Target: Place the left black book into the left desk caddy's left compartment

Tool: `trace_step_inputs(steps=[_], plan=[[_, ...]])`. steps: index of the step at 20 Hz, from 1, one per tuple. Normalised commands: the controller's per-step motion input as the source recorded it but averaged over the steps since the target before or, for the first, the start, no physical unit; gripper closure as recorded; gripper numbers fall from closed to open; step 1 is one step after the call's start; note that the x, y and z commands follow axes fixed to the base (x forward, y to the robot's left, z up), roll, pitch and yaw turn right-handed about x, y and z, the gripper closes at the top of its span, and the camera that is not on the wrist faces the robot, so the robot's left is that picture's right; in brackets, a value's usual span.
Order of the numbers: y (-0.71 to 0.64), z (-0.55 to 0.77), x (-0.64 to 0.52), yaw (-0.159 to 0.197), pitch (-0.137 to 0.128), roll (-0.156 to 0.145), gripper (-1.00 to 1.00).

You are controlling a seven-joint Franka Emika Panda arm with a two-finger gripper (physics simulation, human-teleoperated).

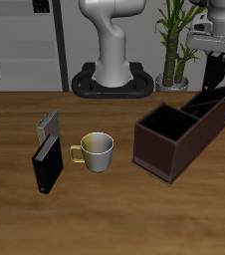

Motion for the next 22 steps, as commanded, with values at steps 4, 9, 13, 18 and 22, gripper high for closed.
trace_step_inputs(steps=[4,9,13,18,22], plan=[[0.36,-0.09,0.01,-0.005,0.011,0.064,1.0],[0.14,-0.14,0.09,0.019,0.01,0.026,1.0],[0.02,-0.13,0.12,0.01,0.007,0.017,1.0],[-0.08,-0.11,0.11,0.002,-0.01,-0.013,1.0],[-0.04,-0.24,0.14,-0.006,0.03,-0.008,1.0]])
